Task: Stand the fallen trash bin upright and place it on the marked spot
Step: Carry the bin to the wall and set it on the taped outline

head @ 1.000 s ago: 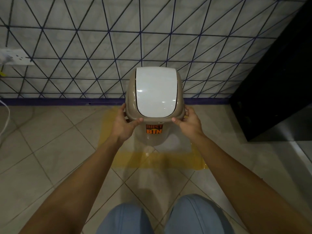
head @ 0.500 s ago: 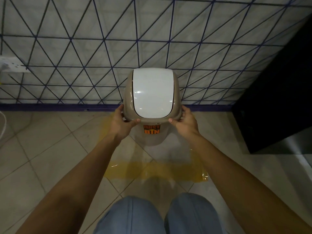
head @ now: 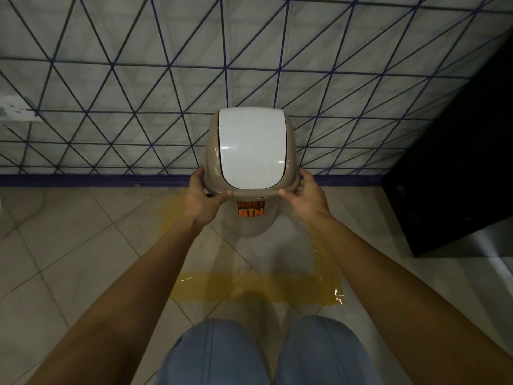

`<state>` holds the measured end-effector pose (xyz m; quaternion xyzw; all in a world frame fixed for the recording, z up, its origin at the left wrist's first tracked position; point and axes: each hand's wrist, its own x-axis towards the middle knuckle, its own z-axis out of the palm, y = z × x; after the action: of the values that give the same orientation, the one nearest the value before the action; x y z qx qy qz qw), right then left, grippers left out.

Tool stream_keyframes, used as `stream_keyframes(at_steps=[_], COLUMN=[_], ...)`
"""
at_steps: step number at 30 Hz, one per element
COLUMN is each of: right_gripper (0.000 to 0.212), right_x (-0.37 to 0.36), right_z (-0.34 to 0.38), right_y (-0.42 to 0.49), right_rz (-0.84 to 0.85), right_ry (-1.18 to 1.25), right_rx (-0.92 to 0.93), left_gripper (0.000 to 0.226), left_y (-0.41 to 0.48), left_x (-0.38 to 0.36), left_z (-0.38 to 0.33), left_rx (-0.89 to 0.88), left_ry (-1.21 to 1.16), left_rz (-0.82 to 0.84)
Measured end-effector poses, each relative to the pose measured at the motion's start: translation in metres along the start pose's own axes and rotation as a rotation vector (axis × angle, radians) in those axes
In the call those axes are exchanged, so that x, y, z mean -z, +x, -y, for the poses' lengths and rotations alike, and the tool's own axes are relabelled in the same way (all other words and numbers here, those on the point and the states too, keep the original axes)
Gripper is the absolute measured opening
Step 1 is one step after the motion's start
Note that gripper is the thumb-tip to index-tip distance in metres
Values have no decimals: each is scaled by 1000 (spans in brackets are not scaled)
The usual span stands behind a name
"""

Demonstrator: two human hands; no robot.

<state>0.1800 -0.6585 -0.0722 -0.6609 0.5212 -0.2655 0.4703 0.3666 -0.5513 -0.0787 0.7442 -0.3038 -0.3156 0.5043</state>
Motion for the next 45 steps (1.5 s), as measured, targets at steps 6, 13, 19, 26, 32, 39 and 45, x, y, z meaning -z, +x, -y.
stream_keyframes(at_steps=[6,13,19,26,32,39,45], right_gripper=[68,69,70,70,69,78,84], right_x=[-1,-2,2,0,5,-4,-8], right_z=[1,0,1,3,3,6,11], right_y=[1,-2,-3,-1,0,2,4], right_rz=[-5,-19,20,-19,7,-23,-66], right_ry=[-17,-21,40,72,60,-113,-181], right_rx=[8,35,7,-37,-34,75,128], left_gripper=[85,87,86,84,83,87,87], left_y=[6,10,10,11,10,10,11], left_x=[0,4,7,10,8,8,6], left_z=[-2,-2,-3,-2,-2,-3,-3], left_rx=[4,10,16,22,21,-81,-189], left_ry=[-8,0,-11,14,4,81,236], left_rz=[11,18,32,45,41,36,21])
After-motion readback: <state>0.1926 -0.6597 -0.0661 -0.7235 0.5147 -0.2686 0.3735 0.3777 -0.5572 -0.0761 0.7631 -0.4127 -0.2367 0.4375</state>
